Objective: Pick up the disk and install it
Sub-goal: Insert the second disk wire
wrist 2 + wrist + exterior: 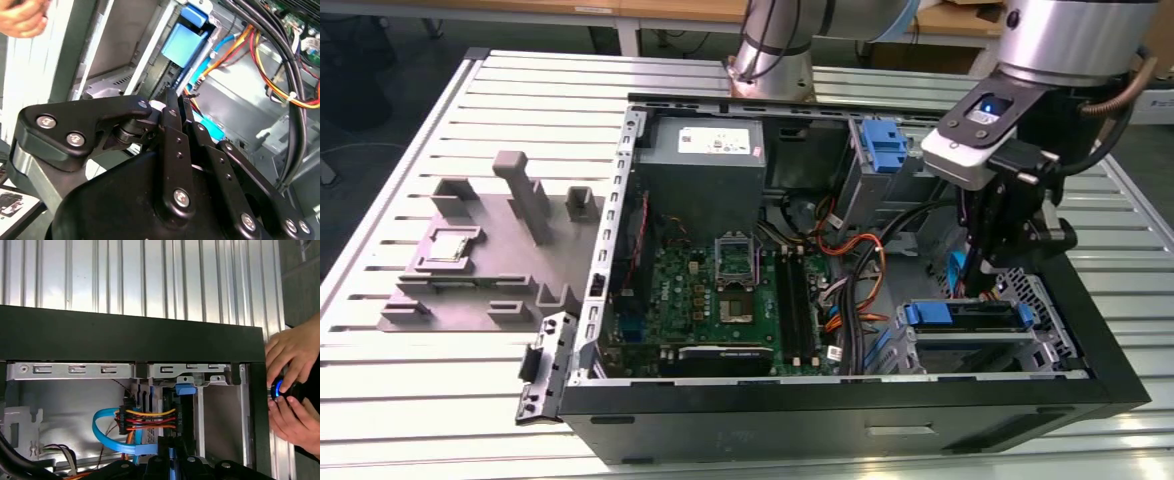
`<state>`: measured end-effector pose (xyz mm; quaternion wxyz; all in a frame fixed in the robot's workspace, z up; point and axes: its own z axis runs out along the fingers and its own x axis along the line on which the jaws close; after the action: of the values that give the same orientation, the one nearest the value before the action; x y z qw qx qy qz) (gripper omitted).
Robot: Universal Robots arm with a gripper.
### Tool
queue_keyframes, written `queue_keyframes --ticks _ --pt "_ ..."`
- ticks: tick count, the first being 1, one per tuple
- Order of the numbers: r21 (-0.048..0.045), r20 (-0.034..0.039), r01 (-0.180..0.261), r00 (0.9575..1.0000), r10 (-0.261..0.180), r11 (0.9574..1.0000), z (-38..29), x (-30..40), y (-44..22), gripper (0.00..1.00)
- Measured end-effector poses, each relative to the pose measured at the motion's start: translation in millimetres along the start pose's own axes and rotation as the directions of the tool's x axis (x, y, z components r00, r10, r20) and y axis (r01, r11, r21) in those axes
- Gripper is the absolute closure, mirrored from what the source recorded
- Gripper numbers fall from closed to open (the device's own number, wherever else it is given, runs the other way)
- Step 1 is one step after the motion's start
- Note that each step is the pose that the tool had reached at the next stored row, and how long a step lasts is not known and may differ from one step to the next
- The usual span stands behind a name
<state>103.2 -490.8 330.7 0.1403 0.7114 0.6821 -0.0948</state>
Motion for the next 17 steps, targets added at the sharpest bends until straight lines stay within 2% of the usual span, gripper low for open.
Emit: queue_keyframes --ticks 1,2,6,17 --pt "-0.0008 -0.0072 -0.001 1.0000 0.001 1.0000 0.4 -1.0 0.0 0.84" --pt "-0.0015 -0.0103 -0.001 0.9999 0.001 1.0000 1.0 -2.7 -0.2 0.84" --pt "-0.0030 -0.0138 -0.002 0.9999 0.002 1.0000 3.1 -9.0 -1.0 0.84" --pt "-0.0037 -0.0266 -0.003 0.9996 0.003 1.0000 4.8 -13.9 -1.2 0.84"
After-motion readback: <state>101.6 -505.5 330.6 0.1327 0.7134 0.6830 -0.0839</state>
